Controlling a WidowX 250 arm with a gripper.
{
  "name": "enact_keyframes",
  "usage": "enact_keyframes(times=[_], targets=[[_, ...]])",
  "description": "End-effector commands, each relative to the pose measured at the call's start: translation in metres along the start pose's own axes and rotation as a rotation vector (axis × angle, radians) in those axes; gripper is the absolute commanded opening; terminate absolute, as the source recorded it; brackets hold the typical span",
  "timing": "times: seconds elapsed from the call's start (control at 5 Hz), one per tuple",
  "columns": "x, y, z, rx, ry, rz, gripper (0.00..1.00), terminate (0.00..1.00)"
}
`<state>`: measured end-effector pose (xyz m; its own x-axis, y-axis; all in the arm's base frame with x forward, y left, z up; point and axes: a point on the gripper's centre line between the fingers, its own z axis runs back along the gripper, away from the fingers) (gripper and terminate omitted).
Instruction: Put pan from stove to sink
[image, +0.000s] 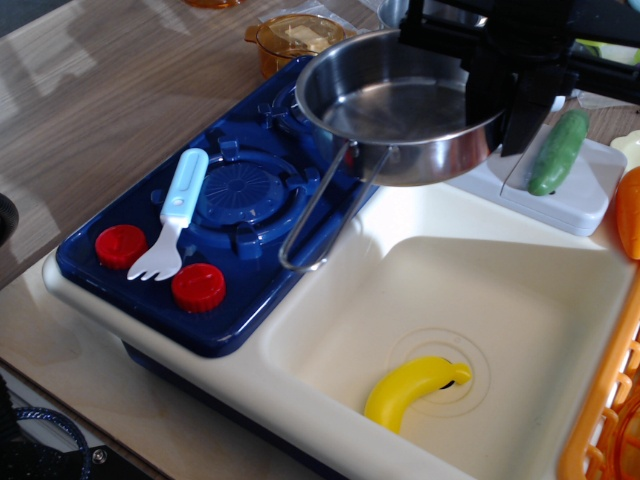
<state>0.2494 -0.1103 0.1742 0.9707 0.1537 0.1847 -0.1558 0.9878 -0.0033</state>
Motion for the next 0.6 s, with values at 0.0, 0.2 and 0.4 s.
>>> enact_keyframes(times=[0.0,0.2,0.4], targets=[[-0.0163,-0.0167,0.0055,-0.09,-0.051,0.027,1.0,0.0],[-0.0163,-0.0167,0.0055,-0.09,-0.051,0.027,1.0,0.0],[-0.0163,-0.0167,0.0055,-0.09,-0.051,0.027,1.0,1.0]])
